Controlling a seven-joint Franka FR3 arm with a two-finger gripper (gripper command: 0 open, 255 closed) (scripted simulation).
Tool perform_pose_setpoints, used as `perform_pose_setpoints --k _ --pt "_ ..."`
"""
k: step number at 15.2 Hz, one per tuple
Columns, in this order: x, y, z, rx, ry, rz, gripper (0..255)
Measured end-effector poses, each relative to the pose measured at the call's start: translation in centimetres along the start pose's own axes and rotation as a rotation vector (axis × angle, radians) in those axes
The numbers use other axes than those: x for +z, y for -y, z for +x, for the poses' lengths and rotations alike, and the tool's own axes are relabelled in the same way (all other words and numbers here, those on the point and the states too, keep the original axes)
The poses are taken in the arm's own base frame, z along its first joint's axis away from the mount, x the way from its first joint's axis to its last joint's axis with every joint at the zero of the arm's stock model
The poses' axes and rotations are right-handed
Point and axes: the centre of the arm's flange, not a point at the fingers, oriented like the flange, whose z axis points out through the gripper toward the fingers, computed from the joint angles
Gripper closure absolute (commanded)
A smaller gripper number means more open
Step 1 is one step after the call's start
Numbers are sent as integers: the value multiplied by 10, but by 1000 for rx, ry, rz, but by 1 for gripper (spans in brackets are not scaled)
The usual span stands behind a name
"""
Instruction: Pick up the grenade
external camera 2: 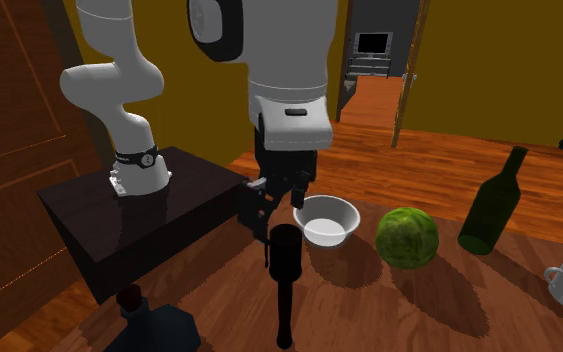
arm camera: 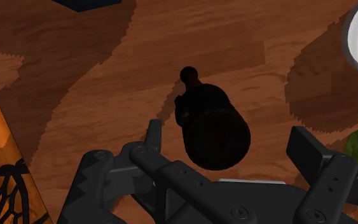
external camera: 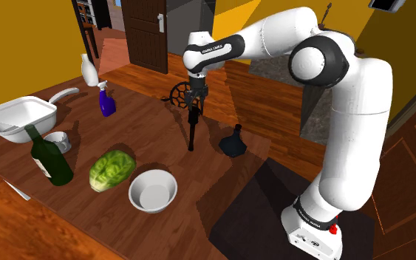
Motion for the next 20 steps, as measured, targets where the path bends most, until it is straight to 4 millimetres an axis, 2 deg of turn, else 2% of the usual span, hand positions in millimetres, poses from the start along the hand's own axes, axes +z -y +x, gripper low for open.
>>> perform_pose_setpoints --k 3,8,9,20 --pt "15 -4 9 2 1 0 0" --pt "39 -6 11 2 2 0 0" --pt "41 -6 12 2 2 0 255" --pt "40 -5 12 2 1 -1 255"
